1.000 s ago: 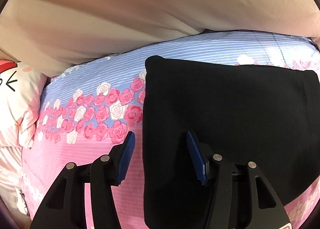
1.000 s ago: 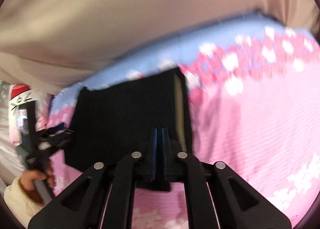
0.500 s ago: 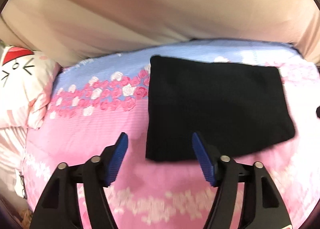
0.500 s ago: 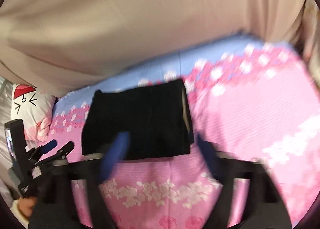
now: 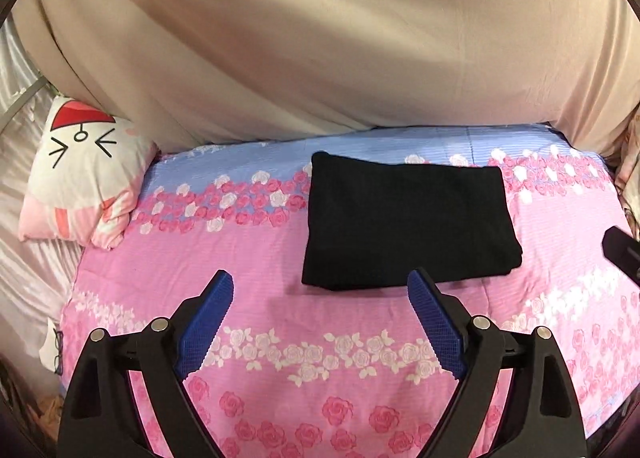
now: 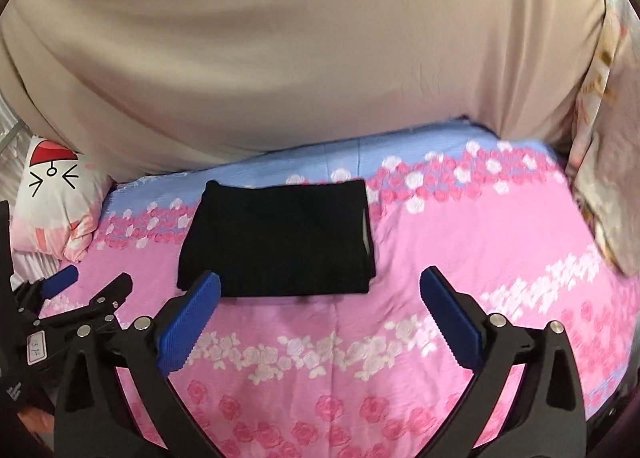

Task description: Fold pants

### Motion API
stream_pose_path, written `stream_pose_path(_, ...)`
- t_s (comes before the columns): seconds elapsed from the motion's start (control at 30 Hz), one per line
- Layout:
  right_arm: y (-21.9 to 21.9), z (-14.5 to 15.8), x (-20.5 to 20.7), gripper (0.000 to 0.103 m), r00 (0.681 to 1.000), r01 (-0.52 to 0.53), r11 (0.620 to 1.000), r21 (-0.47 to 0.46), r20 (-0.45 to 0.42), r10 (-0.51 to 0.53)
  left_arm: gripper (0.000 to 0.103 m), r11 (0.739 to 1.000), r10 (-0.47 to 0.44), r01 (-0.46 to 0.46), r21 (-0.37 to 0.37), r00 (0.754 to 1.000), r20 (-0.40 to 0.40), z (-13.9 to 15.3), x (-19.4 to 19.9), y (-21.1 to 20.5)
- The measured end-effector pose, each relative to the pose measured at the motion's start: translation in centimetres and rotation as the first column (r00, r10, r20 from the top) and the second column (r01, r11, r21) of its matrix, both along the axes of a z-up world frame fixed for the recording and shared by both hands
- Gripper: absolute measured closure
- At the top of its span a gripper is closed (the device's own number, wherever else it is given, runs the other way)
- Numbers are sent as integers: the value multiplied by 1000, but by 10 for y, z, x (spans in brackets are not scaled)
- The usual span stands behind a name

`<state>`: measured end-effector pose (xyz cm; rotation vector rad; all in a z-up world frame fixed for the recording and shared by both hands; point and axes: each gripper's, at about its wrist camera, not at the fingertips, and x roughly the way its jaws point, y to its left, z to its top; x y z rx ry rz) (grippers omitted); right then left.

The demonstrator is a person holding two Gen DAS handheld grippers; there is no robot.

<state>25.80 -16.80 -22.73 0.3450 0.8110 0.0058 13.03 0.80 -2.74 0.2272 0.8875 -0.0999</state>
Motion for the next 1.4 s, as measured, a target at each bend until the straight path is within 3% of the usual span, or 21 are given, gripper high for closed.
stream_pose_path(0.3, 13, -17, 17, 5, 1000, 8, 999, -51, -20, -9, 16, 1000, 23, -24, -15, 998, -50, -29, 13, 10)
stream_pose_path(0.47, 13, -39, 39, 5, 998, 7, 997, -79, -65, -12, 16, 1000, 26, -24, 17, 997, -76, -56, 32, 9)
stream_pose_path(0.77, 9, -64, 65, 5, 990, 43, 999, -19, -137, -45, 16, 999, 36, -32, 28, 986, -164, -104, 72, 4)
stream_pose_path(1.03, 11, -50, 64, 5, 993, 16, 999, -37, -113, -20, 16, 1000, 25, -24, 9, 989, -144, -95, 79, -1)
stream_pose_path(1.4, 1, -54, 60, 5, 992, 23, 1000, -13, -127, -25, 16, 1000, 3, -6, -21, 993, -116, -88, 75, -9)
